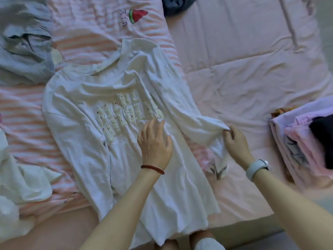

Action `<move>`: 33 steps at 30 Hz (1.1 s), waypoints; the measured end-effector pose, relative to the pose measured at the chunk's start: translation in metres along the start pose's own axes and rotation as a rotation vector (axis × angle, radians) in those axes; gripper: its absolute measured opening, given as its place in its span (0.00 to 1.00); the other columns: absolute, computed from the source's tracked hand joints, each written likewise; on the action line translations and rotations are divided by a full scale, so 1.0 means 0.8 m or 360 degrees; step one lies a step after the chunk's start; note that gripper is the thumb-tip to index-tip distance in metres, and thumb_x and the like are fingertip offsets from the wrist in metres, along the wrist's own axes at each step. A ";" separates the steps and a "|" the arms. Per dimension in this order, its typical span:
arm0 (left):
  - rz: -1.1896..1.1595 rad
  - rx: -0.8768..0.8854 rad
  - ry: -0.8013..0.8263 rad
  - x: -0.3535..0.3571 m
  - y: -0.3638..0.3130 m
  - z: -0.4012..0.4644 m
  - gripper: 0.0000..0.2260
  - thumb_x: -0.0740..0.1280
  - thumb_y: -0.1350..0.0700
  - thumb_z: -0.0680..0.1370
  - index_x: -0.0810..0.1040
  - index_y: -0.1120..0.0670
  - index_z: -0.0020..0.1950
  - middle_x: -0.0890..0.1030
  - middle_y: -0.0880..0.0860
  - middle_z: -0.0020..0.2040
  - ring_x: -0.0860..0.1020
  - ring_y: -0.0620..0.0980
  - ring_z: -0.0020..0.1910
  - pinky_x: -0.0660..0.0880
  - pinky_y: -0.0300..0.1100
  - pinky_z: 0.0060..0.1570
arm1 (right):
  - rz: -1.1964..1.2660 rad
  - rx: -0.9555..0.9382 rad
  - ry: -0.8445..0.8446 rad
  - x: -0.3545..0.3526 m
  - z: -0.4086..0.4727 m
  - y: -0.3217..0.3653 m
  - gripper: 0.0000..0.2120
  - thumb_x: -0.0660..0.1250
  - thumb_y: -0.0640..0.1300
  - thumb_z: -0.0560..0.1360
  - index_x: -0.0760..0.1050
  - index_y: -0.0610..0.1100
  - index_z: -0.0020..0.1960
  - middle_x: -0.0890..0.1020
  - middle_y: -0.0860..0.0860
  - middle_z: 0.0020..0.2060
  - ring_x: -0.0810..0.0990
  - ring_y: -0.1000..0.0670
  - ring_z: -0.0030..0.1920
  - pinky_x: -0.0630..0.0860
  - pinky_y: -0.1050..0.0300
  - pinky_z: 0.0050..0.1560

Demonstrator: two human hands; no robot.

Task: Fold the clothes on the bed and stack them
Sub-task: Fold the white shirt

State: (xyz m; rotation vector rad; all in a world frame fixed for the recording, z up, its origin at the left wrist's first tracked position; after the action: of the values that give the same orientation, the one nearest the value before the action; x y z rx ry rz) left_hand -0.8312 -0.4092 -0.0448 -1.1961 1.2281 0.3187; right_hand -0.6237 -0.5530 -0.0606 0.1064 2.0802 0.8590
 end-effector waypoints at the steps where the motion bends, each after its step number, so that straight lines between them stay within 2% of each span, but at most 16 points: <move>1: 0.0007 0.0037 -0.0034 -0.004 -0.012 0.018 0.20 0.58 0.52 0.71 0.71 0.54 0.62 0.73 0.59 0.64 0.72 0.60 0.63 0.68 0.60 0.59 | 0.0018 -0.0047 -0.0078 -0.024 0.015 0.011 0.10 0.58 0.39 0.78 0.69 0.38 0.39 0.71 0.47 0.31 0.69 0.45 0.38 0.59 0.54 0.35; 5: 0.0086 0.0183 -0.0221 -0.028 -0.064 0.104 0.20 0.59 0.53 0.71 0.74 0.56 0.62 0.74 0.60 0.62 0.72 0.60 0.60 0.71 0.59 0.55 | -0.0186 -0.0303 -0.0438 -0.124 0.099 0.066 0.17 0.56 0.49 0.72 0.76 0.36 0.44 0.79 0.38 0.39 0.76 0.40 0.42 0.66 0.50 0.42; 8: 0.0179 0.0306 -0.0278 -0.035 -0.103 0.167 0.21 0.57 0.53 0.71 0.74 0.56 0.62 0.74 0.61 0.62 0.73 0.62 0.60 0.70 0.59 0.56 | -0.0523 -0.0395 -0.0653 -0.172 0.170 0.098 0.15 0.59 0.49 0.75 0.77 0.39 0.50 0.78 0.38 0.49 0.76 0.37 0.51 0.67 0.48 0.48; 11: 0.0364 0.0379 -0.0147 -0.017 -0.122 0.224 0.20 0.59 0.53 0.74 0.74 0.56 0.64 0.72 0.59 0.65 0.69 0.60 0.66 0.64 0.61 0.62 | -0.0710 -0.0215 -0.0622 -0.175 0.234 0.081 0.15 0.61 0.44 0.76 0.74 0.44 0.61 0.72 0.41 0.60 0.70 0.40 0.61 0.62 0.46 0.60; 14: 0.0591 0.0235 0.0215 0.015 -0.108 0.278 0.19 0.58 0.54 0.80 0.67 0.49 0.71 0.65 0.50 0.72 0.55 0.51 0.74 0.49 0.60 0.69 | -0.0482 -0.0096 -0.0476 -0.137 0.256 0.042 0.19 0.57 0.42 0.75 0.69 0.39 0.65 0.68 0.41 0.66 0.65 0.40 0.67 0.64 0.45 0.63; 17: 0.0881 0.0217 0.0527 0.032 -0.090 0.318 0.18 0.54 0.53 0.80 0.65 0.47 0.71 0.64 0.46 0.73 0.51 0.49 0.75 0.44 0.64 0.69 | -0.0010 0.0217 -0.0300 -0.081 0.234 0.002 0.16 0.55 0.42 0.78 0.70 0.36 0.62 0.74 0.39 0.60 0.71 0.39 0.61 0.67 0.51 0.56; 19: 0.1115 0.0272 0.0702 0.041 -0.085 0.331 0.17 0.55 0.50 0.79 0.69 0.47 0.68 0.65 0.46 0.71 0.52 0.51 0.73 0.40 0.65 0.68 | 0.0173 0.0438 -0.0173 -0.044 0.217 -0.019 0.15 0.56 0.42 0.79 0.70 0.37 0.63 0.75 0.40 0.60 0.72 0.39 0.60 0.67 0.52 0.55; 21: 0.1273 0.0348 0.0799 0.049 -0.088 0.336 0.16 0.55 0.46 0.78 0.74 0.45 0.62 0.68 0.47 0.67 0.55 0.52 0.71 0.37 0.64 0.69 | 0.0329 0.0493 -0.0158 -0.019 0.215 -0.027 0.15 0.56 0.42 0.79 0.70 0.36 0.62 0.77 0.41 0.57 0.73 0.40 0.59 0.67 0.53 0.55; 23: 0.1286 0.0405 0.0933 0.062 -0.097 0.333 0.13 0.56 0.45 0.78 0.78 0.44 0.53 0.71 0.46 0.62 0.58 0.51 0.69 0.35 0.63 0.68 | 0.0638 0.0576 -0.0249 -0.012 0.228 -0.026 0.13 0.57 0.45 0.79 0.72 0.39 0.58 0.79 0.46 0.47 0.76 0.42 0.51 0.70 0.52 0.51; 25: 0.1215 0.0448 0.1052 0.075 -0.106 0.328 0.11 0.56 0.47 0.79 0.76 0.46 0.43 0.74 0.46 0.56 0.63 0.49 0.66 0.37 0.61 0.68 | 0.1065 0.0743 -0.0340 -0.009 0.245 -0.028 0.09 0.59 0.47 0.77 0.73 0.41 0.49 0.75 0.51 0.36 0.74 0.46 0.39 0.72 0.54 0.41; 27: 0.1045 0.0469 0.1010 0.076 -0.115 0.328 0.11 0.55 0.51 0.80 0.70 0.49 0.39 0.76 0.46 0.43 0.71 0.50 0.56 0.49 0.55 0.69 | 0.1401 0.0887 -0.0394 -0.010 0.257 -0.029 0.07 0.62 0.45 0.76 0.70 0.41 0.43 0.72 0.51 0.33 0.70 0.50 0.34 0.68 0.57 0.35; 28: 0.0862 0.0443 0.0932 0.071 -0.120 0.332 0.11 0.55 0.52 0.80 0.67 0.50 0.38 0.74 0.46 0.36 0.73 0.52 0.49 0.58 0.48 0.64 | 0.1489 0.0921 -0.0397 -0.013 0.263 -0.028 0.06 0.62 0.43 0.76 0.70 0.40 0.45 0.73 0.50 0.34 0.70 0.51 0.34 0.68 0.58 0.35; 29: 0.0635 0.0398 0.0840 0.063 -0.125 0.337 0.11 0.56 0.54 0.80 0.66 0.51 0.38 0.71 0.47 0.32 0.73 0.54 0.43 0.64 0.43 0.52 | 0.1545 0.0924 -0.0424 -0.020 0.269 -0.027 0.04 0.61 0.40 0.76 0.71 0.39 0.48 0.74 0.49 0.37 0.71 0.51 0.36 0.69 0.59 0.35; 30: 0.0424 0.0347 0.0746 0.055 -0.131 0.342 0.10 0.57 0.55 0.80 0.66 0.52 0.39 0.69 0.47 0.31 0.72 0.55 0.40 0.64 0.41 0.41 | 0.1577 0.0882 -0.0479 -0.032 0.274 -0.025 0.05 0.60 0.37 0.75 0.71 0.38 0.51 0.74 0.49 0.38 0.72 0.51 0.37 0.69 0.61 0.35; 31: 0.0269 0.0336 0.0616 0.045 -0.139 0.347 0.08 0.58 0.55 0.80 0.68 0.53 0.41 0.70 0.48 0.31 0.72 0.55 0.38 0.63 0.42 0.36 | 0.1583 0.0795 -0.0550 -0.048 0.280 -0.023 0.07 0.58 0.34 0.75 0.70 0.39 0.51 0.73 0.50 0.38 0.71 0.51 0.37 0.69 0.63 0.34; 33: 0.0220 0.0393 0.0272 0.025 -0.158 0.350 0.05 0.60 0.55 0.79 0.72 0.56 0.48 0.73 0.49 0.34 0.72 0.55 0.37 0.65 0.44 0.36 | 0.1505 0.0589 -0.0690 -0.084 0.286 -0.021 0.10 0.55 0.32 0.74 0.69 0.41 0.52 0.71 0.52 0.36 0.68 0.54 0.34 0.68 0.68 0.31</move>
State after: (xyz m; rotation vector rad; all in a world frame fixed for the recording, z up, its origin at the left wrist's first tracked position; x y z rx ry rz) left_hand -0.5759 -0.2372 -0.0327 -0.9420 1.4572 0.1625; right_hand -0.4075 -0.4673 -0.1144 1.4256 1.6960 0.8466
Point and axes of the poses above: each hand's wrist, its own z-axis towards the middle knuckle, its own x-axis out of the palm, y = z × x, the point moved 6 cm from there along z, towards the middle knuckle
